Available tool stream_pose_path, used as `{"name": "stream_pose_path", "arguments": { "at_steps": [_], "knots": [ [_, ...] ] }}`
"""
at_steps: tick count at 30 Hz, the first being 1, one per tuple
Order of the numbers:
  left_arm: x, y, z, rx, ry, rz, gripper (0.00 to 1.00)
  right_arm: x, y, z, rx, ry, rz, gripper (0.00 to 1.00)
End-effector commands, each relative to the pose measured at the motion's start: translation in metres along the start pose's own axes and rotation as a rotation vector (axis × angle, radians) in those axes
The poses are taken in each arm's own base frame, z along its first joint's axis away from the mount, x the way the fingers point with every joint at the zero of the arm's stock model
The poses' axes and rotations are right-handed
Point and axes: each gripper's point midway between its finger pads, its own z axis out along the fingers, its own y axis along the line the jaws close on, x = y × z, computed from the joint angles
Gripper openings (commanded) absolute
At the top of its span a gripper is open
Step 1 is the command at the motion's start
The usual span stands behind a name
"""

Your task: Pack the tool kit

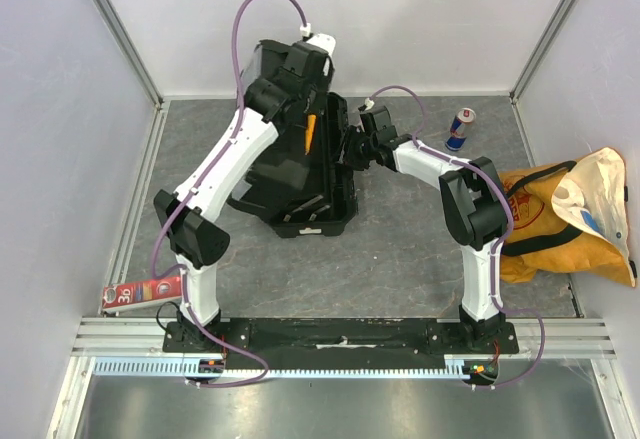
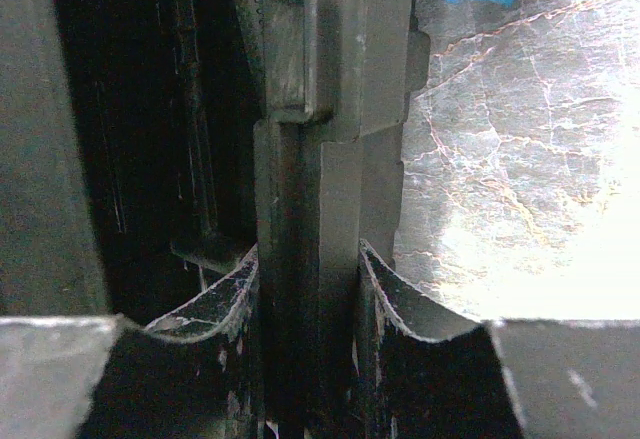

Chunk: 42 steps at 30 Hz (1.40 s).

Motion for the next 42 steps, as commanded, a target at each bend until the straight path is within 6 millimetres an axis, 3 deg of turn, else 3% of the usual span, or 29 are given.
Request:
{"name": "stream_pose_path", "arguments": {
  "at_steps": [1,8,17,23,28,34,37,39,42],
  "knots": [
    [0.013,-0.051,-0.006,0.225,0.055,-0.076,0.54,0.013,-0.023,0.009,0.062,0.022,0.103,0.0],
    [0.036,-0.054,0.007,0.214,0.125,-0.075,0.55,-0.009,-0.017,-0.016,0.04,-0.027,0.104,0.01],
    [0.023,-0.051,-0.003,0.247,0.094,-0.103,0.55,-0.048,0.002,-0.056,-0.023,-0.099,0.074,0.09],
    [0.011,-0.039,-0.017,0.246,0.056,-0.133,0.56,-0.073,0.029,-0.081,-0.062,-0.143,-0.027,0.24],
    [0.002,-0.024,-0.026,0.263,0.021,-0.188,0.57,-0.09,0.04,-0.098,-0.053,-0.185,-0.114,0.46],
    [0.011,-0.008,-0.025,0.257,0.042,-0.233,0.58,-0.098,0.038,-0.113,-0.014,-0.226,-0.163,0.64],
    [0.018,-0.003,-0.023,0.254,0.058,-0.243,0.58,-0.098,0.033,-0.116,0.02,-0.23,-0.154,0.67],
    [0.02,0.0,-0.023,0.252,0.063,-0.245,0.58,-0.097,0.018,-0.119,0.096,-0.233,-0.137,0.68],
    [0.02,0.008,-0.027,0.246,0.057,-0.254,0.58,-0.101,-0.024,-0.131,0.288,-0.277,-0.076,0.68]
  ]
}}
